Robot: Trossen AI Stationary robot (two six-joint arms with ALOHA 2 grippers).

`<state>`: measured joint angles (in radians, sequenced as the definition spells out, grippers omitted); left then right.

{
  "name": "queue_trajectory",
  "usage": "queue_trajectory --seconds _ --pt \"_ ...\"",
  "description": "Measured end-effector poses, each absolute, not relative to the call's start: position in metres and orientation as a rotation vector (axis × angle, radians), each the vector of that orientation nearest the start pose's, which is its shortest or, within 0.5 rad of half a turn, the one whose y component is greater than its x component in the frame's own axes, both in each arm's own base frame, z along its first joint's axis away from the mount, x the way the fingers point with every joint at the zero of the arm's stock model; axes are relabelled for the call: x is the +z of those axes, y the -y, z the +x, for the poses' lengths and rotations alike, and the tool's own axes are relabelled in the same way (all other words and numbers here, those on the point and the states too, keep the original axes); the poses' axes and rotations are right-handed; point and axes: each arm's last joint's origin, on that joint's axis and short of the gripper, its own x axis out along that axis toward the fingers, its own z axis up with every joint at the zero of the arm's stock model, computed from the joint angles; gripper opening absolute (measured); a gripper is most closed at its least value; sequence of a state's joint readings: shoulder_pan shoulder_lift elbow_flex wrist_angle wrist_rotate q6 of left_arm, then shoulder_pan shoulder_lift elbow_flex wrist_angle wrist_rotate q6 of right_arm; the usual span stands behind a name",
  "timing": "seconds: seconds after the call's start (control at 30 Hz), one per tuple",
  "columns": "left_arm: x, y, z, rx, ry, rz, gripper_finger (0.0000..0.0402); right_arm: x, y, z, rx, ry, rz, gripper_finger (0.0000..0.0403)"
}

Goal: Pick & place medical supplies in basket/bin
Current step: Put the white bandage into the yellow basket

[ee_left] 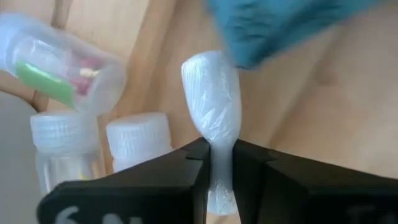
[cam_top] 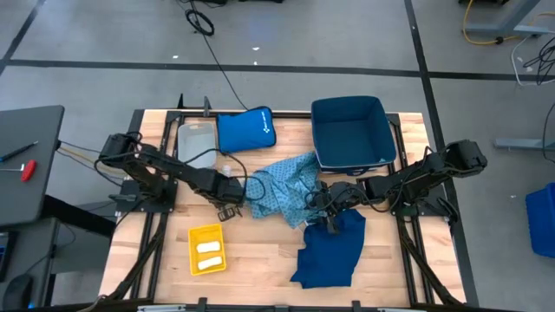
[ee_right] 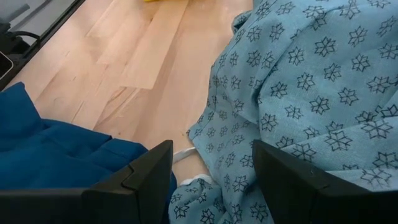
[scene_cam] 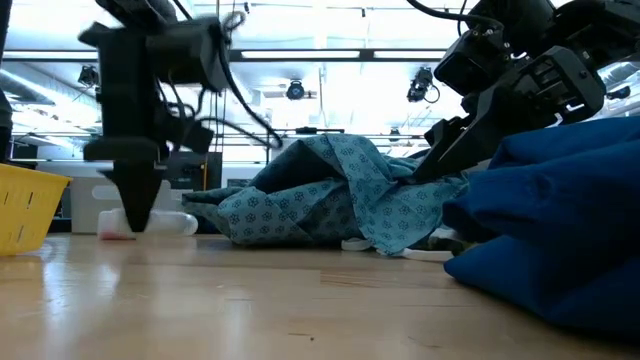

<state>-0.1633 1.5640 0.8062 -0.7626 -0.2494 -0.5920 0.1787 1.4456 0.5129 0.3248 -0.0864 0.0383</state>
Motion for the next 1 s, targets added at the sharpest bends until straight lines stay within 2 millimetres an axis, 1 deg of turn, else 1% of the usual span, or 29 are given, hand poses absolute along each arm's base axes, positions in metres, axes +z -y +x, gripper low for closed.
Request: queue_trajectory --seconds 0.13,0.27,0.47,0.53,0.6,0.67,0.77,0.9,1.0 --pt "0.163 0.044 0.234 0.474 -1.322 -0.165 0.004 0.15 -0.049 0.256 0.242 -0.61 0.018 0.0229" --pt "0.183 0.059 0.224 0.456 -1.196 -0.122 0.004 0.15 -0.049 0.256 0.239 -0.605 0.028 0.0229" --pt "0.221 0.089 0.201 0.411 -0.882 -0.012 0.004 0.151 -0.049 0.257 0.237 -0.592 0.038 0.0229" --pt "0.233 0.1 0.191 0.383 -0.764 0.009 0.004 0.152 -0.049 0.257 0.23 -0.586 0.036 0.0229" --pt "0.241 0.11 0.18 0.337 -0.659 0.041 0.004 0.152 -0.049 0.258 0.228 -0.582 0.035 0.0229" --pt "0.245 0.119 0.169 0.276 -0.582 0.07 0.004 0.153 -0.049 0.258 0.228 -0.572 0.034 0.0229" --pt "0.243 0.131 0.154 0.164 -0.485 0.078 0.004 0.154 -0.049 0.259 0.229 -0.555 0.033 0.0229" --pt "0.23 0.14 0.14 0.011 -0.403 0.055 0.004 0.155 -0.049 0.26 0.23 -0.541 0.023 0.0229" --pt "0.215 0.142 0.132 -0.079 -0.386 0.014 0.004 0.155 -0.049 0.26 0.229 -0.54 0.024 0.0229"
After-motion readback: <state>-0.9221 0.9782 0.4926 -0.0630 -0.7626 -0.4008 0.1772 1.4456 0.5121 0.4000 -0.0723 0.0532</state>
